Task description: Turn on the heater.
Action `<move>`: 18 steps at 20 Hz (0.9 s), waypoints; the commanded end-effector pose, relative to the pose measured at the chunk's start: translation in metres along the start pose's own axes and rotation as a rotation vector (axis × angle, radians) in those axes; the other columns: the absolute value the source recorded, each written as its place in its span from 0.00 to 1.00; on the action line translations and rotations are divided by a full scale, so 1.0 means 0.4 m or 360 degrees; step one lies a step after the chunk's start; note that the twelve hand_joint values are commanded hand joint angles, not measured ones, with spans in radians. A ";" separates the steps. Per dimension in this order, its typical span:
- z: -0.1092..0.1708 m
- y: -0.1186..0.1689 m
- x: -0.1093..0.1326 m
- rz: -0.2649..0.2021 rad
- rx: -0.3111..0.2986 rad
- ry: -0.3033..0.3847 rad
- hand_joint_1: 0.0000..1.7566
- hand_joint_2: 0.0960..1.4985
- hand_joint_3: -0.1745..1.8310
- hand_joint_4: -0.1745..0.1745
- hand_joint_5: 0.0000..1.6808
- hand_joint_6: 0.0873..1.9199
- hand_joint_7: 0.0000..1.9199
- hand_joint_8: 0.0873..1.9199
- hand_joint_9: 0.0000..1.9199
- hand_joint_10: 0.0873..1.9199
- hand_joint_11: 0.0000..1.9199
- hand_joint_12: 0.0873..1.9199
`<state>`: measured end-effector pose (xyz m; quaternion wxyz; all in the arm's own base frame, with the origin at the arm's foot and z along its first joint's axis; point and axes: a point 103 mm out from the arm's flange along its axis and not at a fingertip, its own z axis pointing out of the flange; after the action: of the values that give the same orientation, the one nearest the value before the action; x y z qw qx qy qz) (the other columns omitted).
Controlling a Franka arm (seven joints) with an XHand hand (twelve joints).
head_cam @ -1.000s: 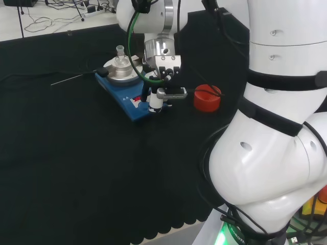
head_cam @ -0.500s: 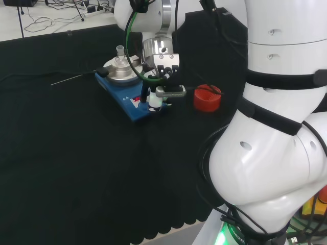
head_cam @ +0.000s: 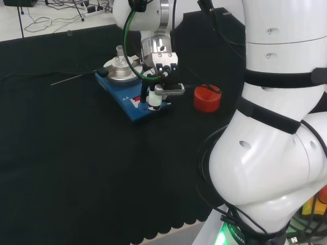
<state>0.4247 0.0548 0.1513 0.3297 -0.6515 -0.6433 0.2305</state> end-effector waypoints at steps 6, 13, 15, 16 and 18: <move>0.003 0.010 0.006 0.0004 0.0007 -0.0007 0.86 0.33 0.72 0.35 0.25 0.10 0.92 0.83 0.95 0.84 0.68 0.72; -0.001 0.014 0.008 0.0018 0.0012 -0.0044 0.87 0.33 0.72 0.35 0.26 0.10 0.92 0.83 0.95 0.84 0.68 0.72; 0.000 0.016 0.006 0.0023 0.0019 -0.0044 0.87 0.33 0.72 0.35 0.26 0.10 0.92 0.83 0.95 0.84 0.68 0.72; 0.001 0.016 0.005 0.0024 0.0019 -0.0041 0.87 0.33 0.72 0.35 0.26 0.10 0.92 0.83 0.95 0.84 0.68 0.72; 0.003 0.017 0.004 0.0031 0.0028 -0.0041 0.87 0.33 0.72 0.35 0.26 0.10 0.92 0.83 0.95 0.84 0.68 0.72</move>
<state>0.4290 0.0578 0.1467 0.3236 -0.6508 -0.6416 0.2452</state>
